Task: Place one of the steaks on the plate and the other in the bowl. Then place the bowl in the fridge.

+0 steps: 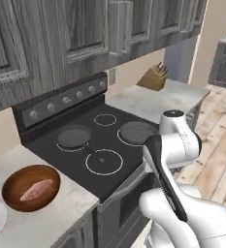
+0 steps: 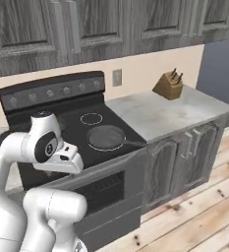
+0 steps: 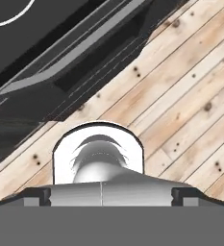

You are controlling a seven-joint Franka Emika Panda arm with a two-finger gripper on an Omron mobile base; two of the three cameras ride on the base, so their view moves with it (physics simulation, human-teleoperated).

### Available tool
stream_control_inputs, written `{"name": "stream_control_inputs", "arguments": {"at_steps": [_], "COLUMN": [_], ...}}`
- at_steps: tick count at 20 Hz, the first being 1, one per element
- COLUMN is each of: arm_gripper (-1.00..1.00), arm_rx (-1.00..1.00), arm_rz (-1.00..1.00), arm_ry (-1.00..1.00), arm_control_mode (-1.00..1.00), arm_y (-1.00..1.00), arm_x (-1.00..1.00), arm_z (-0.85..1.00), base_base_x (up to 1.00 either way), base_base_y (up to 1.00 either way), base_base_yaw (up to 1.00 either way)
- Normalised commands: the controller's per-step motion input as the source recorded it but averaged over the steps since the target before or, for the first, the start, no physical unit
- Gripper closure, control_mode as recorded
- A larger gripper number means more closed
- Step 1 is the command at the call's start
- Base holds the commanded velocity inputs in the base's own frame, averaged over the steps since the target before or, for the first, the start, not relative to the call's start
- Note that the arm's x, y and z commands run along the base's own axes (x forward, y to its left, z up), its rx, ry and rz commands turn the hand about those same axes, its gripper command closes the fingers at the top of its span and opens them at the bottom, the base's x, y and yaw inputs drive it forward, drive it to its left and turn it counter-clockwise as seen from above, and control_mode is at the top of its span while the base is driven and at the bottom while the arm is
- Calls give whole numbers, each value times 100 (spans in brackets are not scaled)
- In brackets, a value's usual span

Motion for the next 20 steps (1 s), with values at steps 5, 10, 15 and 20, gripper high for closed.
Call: {"name": "stream_control_inputs", "arguments": {"at_steps": [5,10,15,20], "arm_gripper": [-100,-100,-100,-100], "arm_rx": [0,0,0,0], "arm_rz": [0,0,0,0], "arm_ry": [0,0,0,0], "arm_control_mode": [100,100,100,100], "arm_y": [0,0,0,0], "arm_x": [0,0,0,0], "arm_z": [0,0,0,0], "base_base_x": [0,0,0,0], "base_base_y": [-44,-36,-55,-70], "base_base_yaw": [-87,-90,-85,-82]}}
